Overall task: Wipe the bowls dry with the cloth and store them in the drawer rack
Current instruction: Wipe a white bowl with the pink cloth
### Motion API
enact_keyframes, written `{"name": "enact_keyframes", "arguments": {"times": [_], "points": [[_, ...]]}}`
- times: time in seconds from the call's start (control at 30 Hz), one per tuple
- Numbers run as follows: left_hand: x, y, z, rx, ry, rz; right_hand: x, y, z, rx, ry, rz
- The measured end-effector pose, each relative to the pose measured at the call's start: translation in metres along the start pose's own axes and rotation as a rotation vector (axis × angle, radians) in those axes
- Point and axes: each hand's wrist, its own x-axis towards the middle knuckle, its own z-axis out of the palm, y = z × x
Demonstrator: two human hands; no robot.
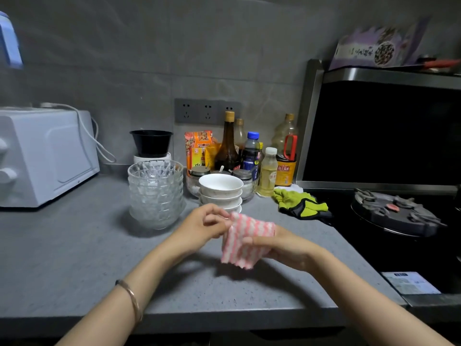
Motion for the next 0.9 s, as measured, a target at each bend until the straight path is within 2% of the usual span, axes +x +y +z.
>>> {"name": "enact_keyframes", "arguments": {"times": [0.2,0.27,0.33,0.4,0.53,0.73,0.9], "points": [[0.019,0.021,0.011,0.004,0.083,0.118,0.000,-0.013,0.007,0.398,0.048,0.083],[0.028,0.023,0.010,0.146,0.180,0.209,0.002,-0.017,0.005,0.474,0.053,0.111],[0.037,0.024,0.005,0.401,0.300,0.254,0.005,-0.020,0.002,0.551,0.078,0.134],[0.045,0.023,-0.001,0.628,0.350,0.188,0.007,-0.023,-0.003,0.637,0.123,0.122],[0.059,0.021,-0.004,0.804,0.274,-0.032,0.011,-0.029,-0.013,0.748,0.202,0.045],[0.073,0.014,-0.003,0.830,0.361,0.053,0.011,-0.030,-0.016,0.750,0.250,0.014],[0.067,0.021,-0.002,0.656,0.411,0.174,0.009,-0.030,-0.018,0.741,0.322,-0.016]]}}
